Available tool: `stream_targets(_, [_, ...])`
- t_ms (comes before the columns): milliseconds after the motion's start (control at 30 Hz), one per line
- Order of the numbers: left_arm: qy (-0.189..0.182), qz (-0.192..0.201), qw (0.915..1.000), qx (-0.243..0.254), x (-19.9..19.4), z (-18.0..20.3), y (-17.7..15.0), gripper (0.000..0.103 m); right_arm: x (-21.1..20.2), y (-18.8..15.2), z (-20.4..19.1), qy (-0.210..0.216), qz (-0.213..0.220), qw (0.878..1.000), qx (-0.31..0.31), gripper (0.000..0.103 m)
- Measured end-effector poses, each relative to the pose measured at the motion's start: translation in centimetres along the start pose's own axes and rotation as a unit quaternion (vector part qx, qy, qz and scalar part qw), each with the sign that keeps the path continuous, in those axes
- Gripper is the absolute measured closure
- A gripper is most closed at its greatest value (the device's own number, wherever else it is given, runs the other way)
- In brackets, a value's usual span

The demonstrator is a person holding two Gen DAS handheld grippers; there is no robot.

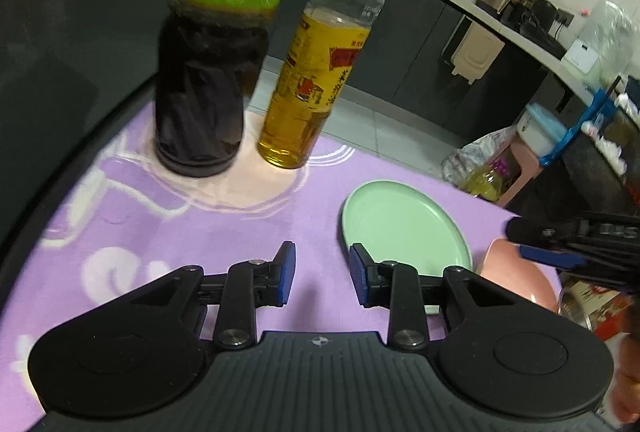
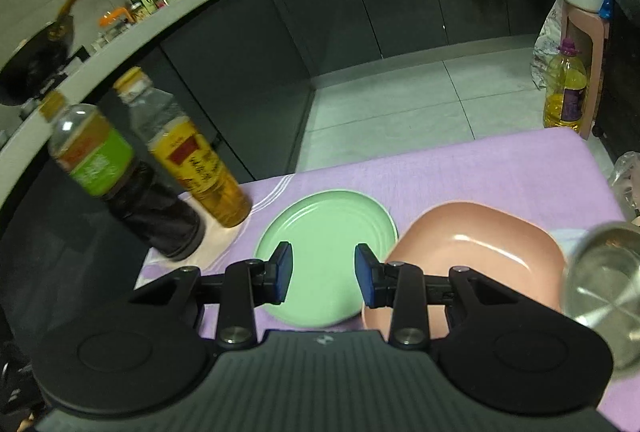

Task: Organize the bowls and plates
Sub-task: 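Reach the left tool to the green plate's rim, then close the left tool on the green plate's rim and lift it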

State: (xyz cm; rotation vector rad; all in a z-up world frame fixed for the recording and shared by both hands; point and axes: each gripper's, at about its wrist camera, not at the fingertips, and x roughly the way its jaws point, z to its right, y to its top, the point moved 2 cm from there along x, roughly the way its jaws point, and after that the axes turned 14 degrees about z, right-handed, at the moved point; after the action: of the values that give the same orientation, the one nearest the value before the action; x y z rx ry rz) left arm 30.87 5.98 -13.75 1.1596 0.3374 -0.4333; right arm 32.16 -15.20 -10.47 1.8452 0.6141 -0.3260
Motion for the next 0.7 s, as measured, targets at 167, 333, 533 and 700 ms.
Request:
stream_targets(167, [-0.015,-0.016,0.9997,-0.012,2.3,0.5,-0.9,0.075,3.5,0.3,0.9,-0.029,-0.013,0.999,-0.010,0.068])
stream_targets(333, [-0.014,-0.037,0.9992,-0.009,4.2,0.9,-1.7,0.075,6.2,0.3,1.9,-0.044,-0.037,0.998,-0.012,0.068])
stream_targets(533, [-0.023,-0.044,0.9988,-0.006,5.2,1.1,-2.1,0.075,8.7,0.7,2.9,-0.050,-0.065,0.997,-0.005,0.065])
stream_targets(700, [-0.041,-0.048,0.9980,0.006,5.2,1.6,-2.4,0.077,9.3,0.2,2.3,-0.038,-0.078,0.996,-0.022,0.066])
